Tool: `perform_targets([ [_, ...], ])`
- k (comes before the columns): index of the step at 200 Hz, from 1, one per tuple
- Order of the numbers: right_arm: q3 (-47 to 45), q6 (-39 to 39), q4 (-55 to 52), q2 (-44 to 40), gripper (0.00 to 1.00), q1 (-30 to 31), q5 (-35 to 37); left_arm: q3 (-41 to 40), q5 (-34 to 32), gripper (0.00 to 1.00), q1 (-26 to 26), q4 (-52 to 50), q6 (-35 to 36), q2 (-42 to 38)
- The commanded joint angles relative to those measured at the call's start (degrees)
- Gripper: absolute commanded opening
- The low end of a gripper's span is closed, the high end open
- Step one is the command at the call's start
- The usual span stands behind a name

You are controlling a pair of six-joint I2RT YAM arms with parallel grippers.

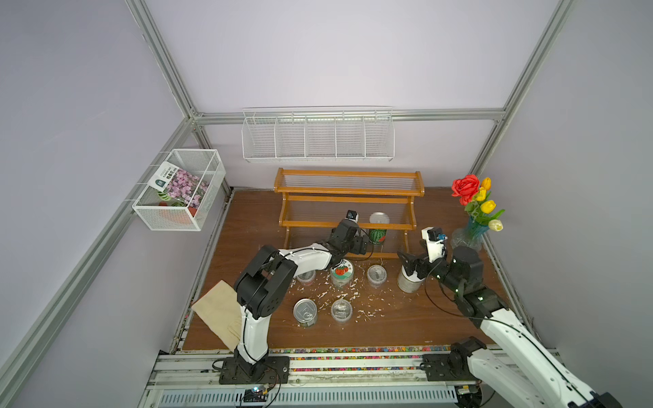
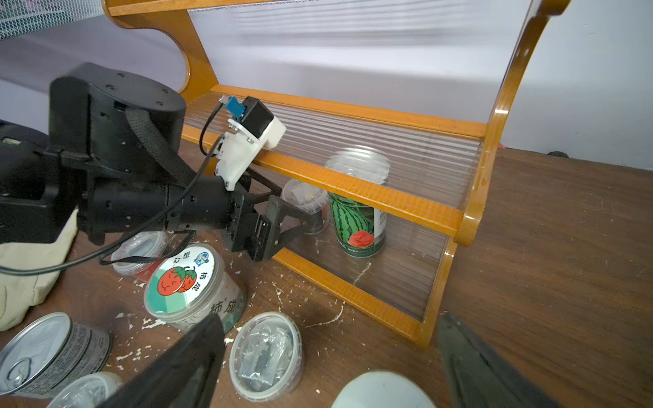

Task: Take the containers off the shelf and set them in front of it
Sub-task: 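Pick up a container from the shelf.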

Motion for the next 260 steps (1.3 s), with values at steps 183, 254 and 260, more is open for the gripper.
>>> perform_targets([
  [183,-1.2,0.0,2.1,0.8,0.97,-0.3,-0.2,2.3,2.6,0.70,1.3,-1.9,3.6,0.8],
  [254,-1.3,0.2,2.1,0.6,0.97,-0.3,-0.3,-3.3,6.8,0.69,1.3,1.2,4.6,-5.6],
  [260,-1.4,0.2,2.0,0.6,0.97,-0.3,-0.3,-3.6,7.0,0.69,1.3,1.2,4.7,-6.2],
])
